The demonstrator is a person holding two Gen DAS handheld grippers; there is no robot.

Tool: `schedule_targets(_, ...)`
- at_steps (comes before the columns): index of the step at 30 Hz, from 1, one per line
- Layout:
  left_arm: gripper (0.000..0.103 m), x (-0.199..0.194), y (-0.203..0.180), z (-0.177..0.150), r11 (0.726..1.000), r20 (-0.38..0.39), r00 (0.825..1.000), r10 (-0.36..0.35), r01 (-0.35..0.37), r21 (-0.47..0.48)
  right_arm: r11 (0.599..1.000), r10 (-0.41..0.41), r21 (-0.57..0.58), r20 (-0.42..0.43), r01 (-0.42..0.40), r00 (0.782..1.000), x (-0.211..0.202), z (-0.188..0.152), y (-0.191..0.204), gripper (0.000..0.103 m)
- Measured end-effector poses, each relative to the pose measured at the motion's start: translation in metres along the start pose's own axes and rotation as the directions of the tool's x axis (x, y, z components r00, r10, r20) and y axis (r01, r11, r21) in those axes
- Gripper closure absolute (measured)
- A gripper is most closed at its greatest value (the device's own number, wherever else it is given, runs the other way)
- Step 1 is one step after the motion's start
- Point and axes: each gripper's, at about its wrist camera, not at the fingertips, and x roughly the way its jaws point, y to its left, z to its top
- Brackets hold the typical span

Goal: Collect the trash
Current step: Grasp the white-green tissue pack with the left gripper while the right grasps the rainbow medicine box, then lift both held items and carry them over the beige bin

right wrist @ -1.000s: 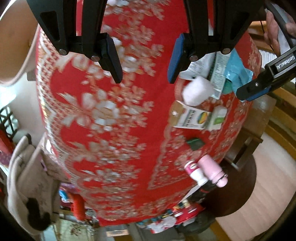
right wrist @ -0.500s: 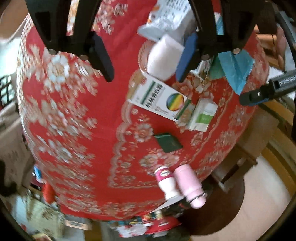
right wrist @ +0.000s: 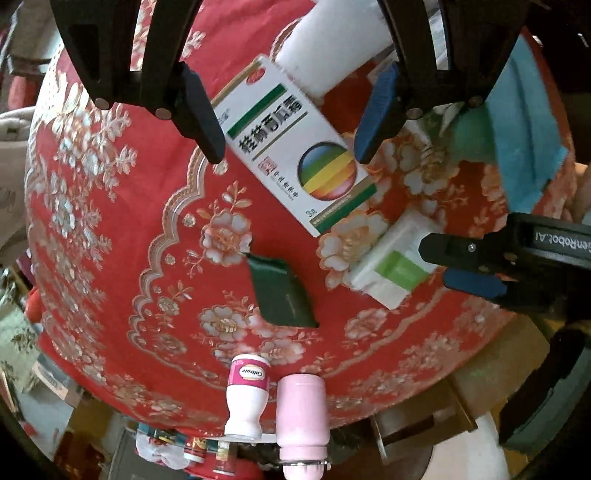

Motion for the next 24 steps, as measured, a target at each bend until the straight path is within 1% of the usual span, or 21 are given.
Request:
schedule_targets(3,0.046,0.01,-0.002,0.002,1.0,-0.016,1.0,-0.014,0.014,-0.001,1.0,0.005,-0.005,-0.026,-0.005,1.0,0.008,0.003,-0.003,0.031)
schedule_targets(5,0.046,0.015,-0.004,0.003,1.0,-0.02,1.0,-0.004,0.004,0.002,1.0,-0.009,0.005,-0.036,0.009,0.999,0.012,0.004,-0.004,0.031)
schedule_targets(7,0.046,0.017,-0.007,0.004,1.0,-0.003,1.0,0.012,-0.012,0.014,0.999,-0.017,0.045,-0.042,0.019,0.999,0.016,0.004,-0.01,0.031)
schedule_targets(11,0.047,0.021,-0.011,0.007,0.997,0.005,0.998,0.056,-0.056,0.043,0.992,-0.005,0.128,-0.01,0.006,1.0,0.016,0.002,-0.018,0.032)
schedule_targets(12,0.047,0.021,-0.011,0.007,0.996,0.01,0.998,0.066,-0.067,0.052,0.99,-0.01,0.144,0.0,0.01,1.0,0.015,0.001,-0.019,0.036)
schedule_targets(13,0.049,0.022,-0.012,0.007,0.995,0.014,0.997,0.074,-0.075,0.06,0.988,-0.015,0.153,0.004,0.014,1.0,0.014,0.002,-0.019,0.04)
schedule_targets(14,0.063,0.022,-0.012,0.006,0.995,0.018,0.997,0.073,-0.074,0.065,0.987,-0.021,0.162,0.011,0.019,1.0,0.013,0.002,-0.019,0.043)
schedule_targets(16,0.07,0.019,-0.011,0.005,0.996,0.026,0.998,0.061,-0.062,0.067,0.983,-0.027,0.185,0.032,0.02,0.999,0.009,0.001,-0.02,0.047)
schedule_targets(17,0.076,0.016,-0.01,0.005,0.997,0.033,0.998,0.046,-0.048,0.064,0.98,-0.027,0.197,0.046,0.017,0.999,0.006,0.001,-0.02,0.047)
schedule_targets(18,0.078,0.013,-0.01,0.005,0.997,0.039,0.998,0.039,-0.041,0.064,0.978,-0.031,0.209,0.067,0.016,0.997,0.001,0.001,-0.02,0.047)
schedule_targets(20,0.08,0.006,-0.009,0.006,0.996,0.058,0.997,0.049,-0.053,0.067,0.976,-0.048,0.215,0.089,0.028,0.995,-0.005,0.001,-0.018,0.048)
schedule_targets(24,0.081,-0.016,-0.012,0.005,0.996,0.11,0.993,0.044,-0.052,0.076,0.966,-0.077,0.254,0.132,0.042,0.988,-0.021,0.003,-0.019,0.048)
